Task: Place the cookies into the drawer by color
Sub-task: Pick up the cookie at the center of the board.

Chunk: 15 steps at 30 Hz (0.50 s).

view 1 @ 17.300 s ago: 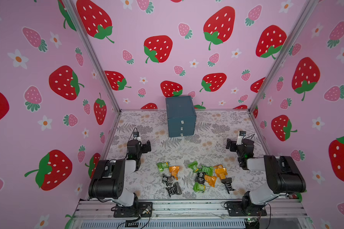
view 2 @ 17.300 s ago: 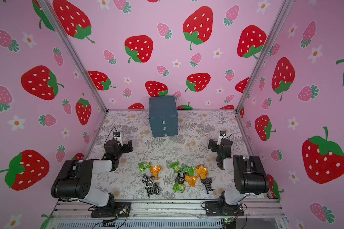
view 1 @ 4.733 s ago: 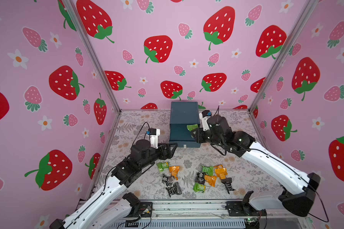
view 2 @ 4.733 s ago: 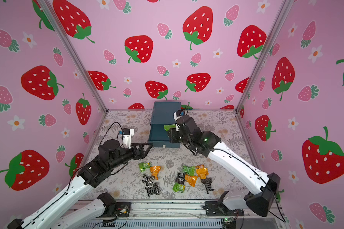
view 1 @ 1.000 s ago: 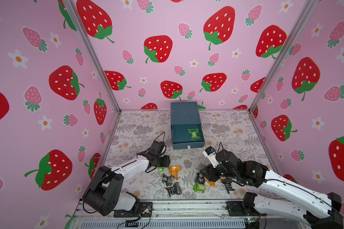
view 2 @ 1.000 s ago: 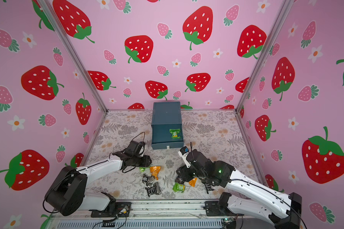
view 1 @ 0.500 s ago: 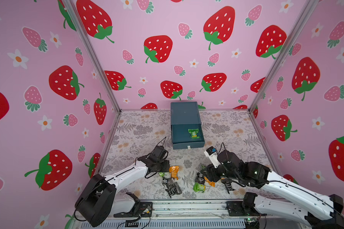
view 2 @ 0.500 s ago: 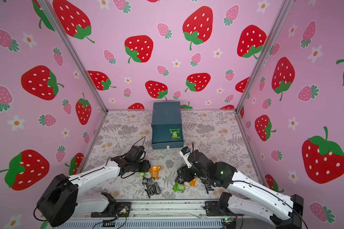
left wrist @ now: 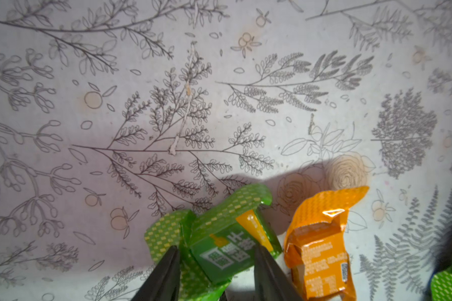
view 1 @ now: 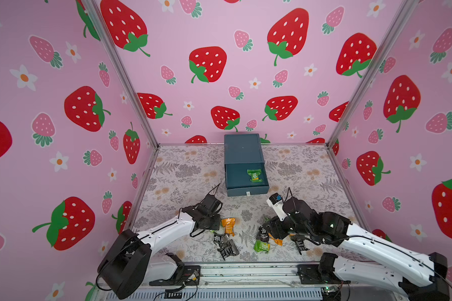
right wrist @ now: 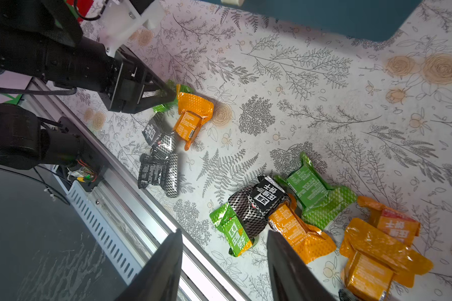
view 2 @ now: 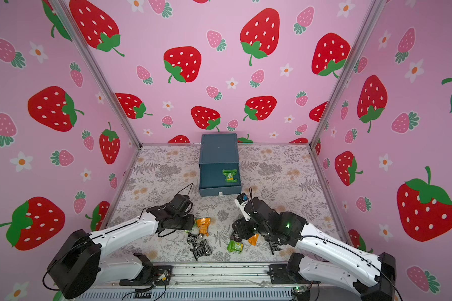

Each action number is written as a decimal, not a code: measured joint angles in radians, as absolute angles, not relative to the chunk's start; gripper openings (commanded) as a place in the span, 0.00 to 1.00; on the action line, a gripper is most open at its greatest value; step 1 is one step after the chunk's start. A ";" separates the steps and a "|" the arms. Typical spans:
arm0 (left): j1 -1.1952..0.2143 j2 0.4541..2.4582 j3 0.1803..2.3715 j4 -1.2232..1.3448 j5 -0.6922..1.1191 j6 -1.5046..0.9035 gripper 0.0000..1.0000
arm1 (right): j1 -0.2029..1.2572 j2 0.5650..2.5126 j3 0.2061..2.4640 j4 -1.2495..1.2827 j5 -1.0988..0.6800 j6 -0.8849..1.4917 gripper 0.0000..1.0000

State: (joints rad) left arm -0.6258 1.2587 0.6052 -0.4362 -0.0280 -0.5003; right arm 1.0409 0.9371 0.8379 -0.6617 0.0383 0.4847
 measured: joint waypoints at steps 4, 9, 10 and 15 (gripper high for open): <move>-0.661 1.233 0.608 -0.481 -0.065 -0.506 0.51 | 1.041 0.939 0.836 -0.659 0.038 0.485 0.57; -0.669 1.285 0.646 -0.522 -0.107 -0.492 0.53 | 1.041 0.941 0.836 -0.654 0.038 0.485 0.57; -0.671 1.306 0.661 -0.526 -0.118 -0.478 0.53 | 1.041 0.941 0.836 -0.654 0.038 0.485 0.57; -0.673 1.403 0.742 -0.522 -0.131 -0.411 0.53 | 1.041 0.941 0.836 -0.654 0.038 0.485 0.57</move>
State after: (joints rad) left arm -0.6727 1.4033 0.7418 -0.5220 -0.1307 -0.4110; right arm 1.0409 0.9409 0.8364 -0.6540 0.0383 0.4847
